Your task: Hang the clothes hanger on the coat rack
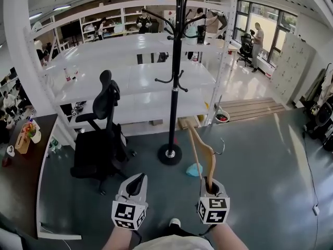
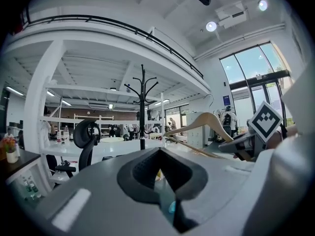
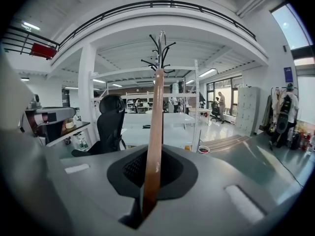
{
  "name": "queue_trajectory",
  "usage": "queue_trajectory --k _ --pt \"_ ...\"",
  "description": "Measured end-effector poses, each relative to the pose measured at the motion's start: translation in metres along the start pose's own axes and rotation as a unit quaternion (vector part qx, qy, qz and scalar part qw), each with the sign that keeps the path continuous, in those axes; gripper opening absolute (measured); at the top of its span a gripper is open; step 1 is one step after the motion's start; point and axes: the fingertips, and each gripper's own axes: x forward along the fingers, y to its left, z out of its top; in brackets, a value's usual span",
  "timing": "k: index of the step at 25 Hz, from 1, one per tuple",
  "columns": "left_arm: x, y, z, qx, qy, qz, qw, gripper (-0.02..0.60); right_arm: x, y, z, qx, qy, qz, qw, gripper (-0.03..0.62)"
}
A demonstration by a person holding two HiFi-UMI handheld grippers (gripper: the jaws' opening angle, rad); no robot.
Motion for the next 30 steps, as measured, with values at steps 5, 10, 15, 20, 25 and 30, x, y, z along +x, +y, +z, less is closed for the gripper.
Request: queue_trajectory --k 5,10,15,20,25,30 --pt "0.055 0.003 0.008 0.003 -0.006 0.013 0.9999 0.000 0.045 -0.035 0.024 0.000 -0.010 0.008 1.000 0.028" --pt "0.099 0.001 0.007 0.005 -0.003 0.013 0.9999 0.000 0.082 -0.065 0.041 -0.007 -0.011 0.008 1.000 0.028" --pt "0.135 0.009 0.001 0.000 0.008 0.014 0.9999 0.000 0.110 -0.085 0.053 -0.001 -0.011 0.007 1.000 0.028" --pt "0.172 0.021 0.002 0.001 0.011 -0.002 0.9999 0.000 0.141 -0.096 0.072 0.005 -0.014 -0.004 1.000 0.028" --pt "0.220 0.048 0.005 0.000 0.007 -0.018 0.9998 0.000 0.184 -0.102 0.093 0.004 -0.012 -0.019 1.000 0.028" --pt "0.271 0.086 0.024 -0.002 -0.007 -0.030 0.9995 0.000 0.230 -0.109 0.132 -0.002 -0.017 -0.037 0.999 0.028"
